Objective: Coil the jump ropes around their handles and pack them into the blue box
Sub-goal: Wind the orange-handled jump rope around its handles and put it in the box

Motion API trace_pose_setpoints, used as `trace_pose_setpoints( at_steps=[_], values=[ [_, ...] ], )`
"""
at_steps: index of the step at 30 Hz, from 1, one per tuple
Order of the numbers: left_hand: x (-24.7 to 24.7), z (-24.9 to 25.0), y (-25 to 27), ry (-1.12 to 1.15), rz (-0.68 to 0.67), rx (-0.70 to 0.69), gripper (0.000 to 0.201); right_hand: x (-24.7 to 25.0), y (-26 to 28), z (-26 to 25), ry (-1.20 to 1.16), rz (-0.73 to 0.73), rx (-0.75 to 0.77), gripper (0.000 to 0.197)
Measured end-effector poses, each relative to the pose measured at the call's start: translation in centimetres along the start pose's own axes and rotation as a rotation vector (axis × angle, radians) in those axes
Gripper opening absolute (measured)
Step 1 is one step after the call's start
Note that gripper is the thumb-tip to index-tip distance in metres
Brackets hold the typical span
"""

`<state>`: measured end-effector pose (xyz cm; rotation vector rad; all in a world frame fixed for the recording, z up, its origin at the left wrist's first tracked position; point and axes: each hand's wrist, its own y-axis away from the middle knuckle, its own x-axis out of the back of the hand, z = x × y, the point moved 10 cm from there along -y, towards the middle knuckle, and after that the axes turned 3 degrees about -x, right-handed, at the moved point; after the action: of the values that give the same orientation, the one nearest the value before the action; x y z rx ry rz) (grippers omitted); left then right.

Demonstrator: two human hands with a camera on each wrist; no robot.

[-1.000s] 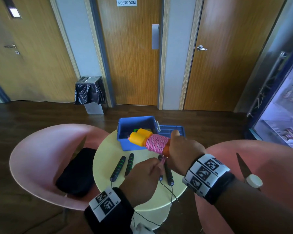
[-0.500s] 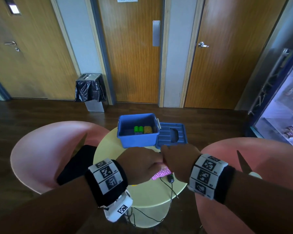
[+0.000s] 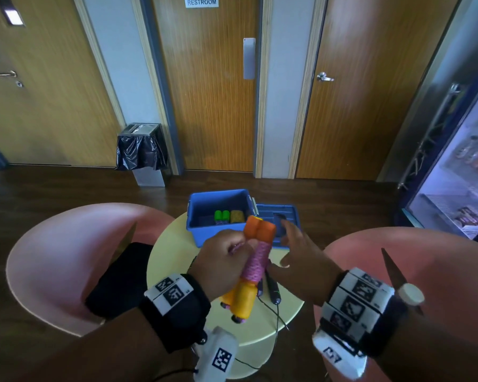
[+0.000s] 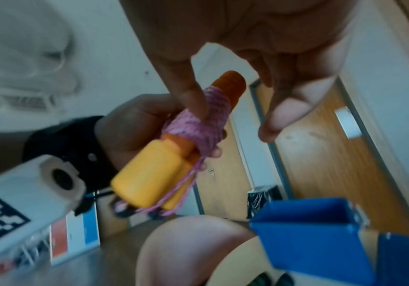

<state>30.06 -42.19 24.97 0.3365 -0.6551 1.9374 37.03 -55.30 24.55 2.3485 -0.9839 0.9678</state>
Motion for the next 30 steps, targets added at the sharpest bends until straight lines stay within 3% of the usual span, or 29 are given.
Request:
trace_pose_setpoints(
  at_steps=[4, 7, 11, 14, 18, 23, 30],
  values=[
    [1.1, -1.1, 0.2, 0.13, 0.189, 0.149, 0.036, -4.7, 0.6, 0.9, -0.575, -0.153, -0.169, 0.065],
    [0.6, -1.2, 0.5, 0.182, 0.195, 0.19, 0.038, -5.5, 0.9, 0.2, -0.619, -0.117, -0.117, 0.057],
    [0.4, -1.6, 0.6, 0.291, 0.131, 0.24, 0.043, -4.9, 1.1, 1.0, -0.708, -0.025, -0.183, 0.035],
    [0.8, -1.5, 0.9, 0.439, 0.106, 0.291, 0.034, -3.6, 1.5, 1.4, -0.701, 0.039, -0.187, 0.028],
    [1.7, -0.7, 1.4, 0.558, 0.085, 0.266, 0.036, -2.9, 2.0, 1.1, -0.838, -0.004, -0.178, 0.012],
    [2.5, 0.8, 1.9, 0.622, 0.075, 0.191, 0.033, -3.1, 3.2, 0.6, -1.097, -0.17, -0.174, 0.04],
    [2.9, 1.8, 2.6, 0.676, 0.02, 0.121, 0.035, -2.0, 3.8, -0.3, -1.107, -0.154, -0.144, 0.046]
  ],
)
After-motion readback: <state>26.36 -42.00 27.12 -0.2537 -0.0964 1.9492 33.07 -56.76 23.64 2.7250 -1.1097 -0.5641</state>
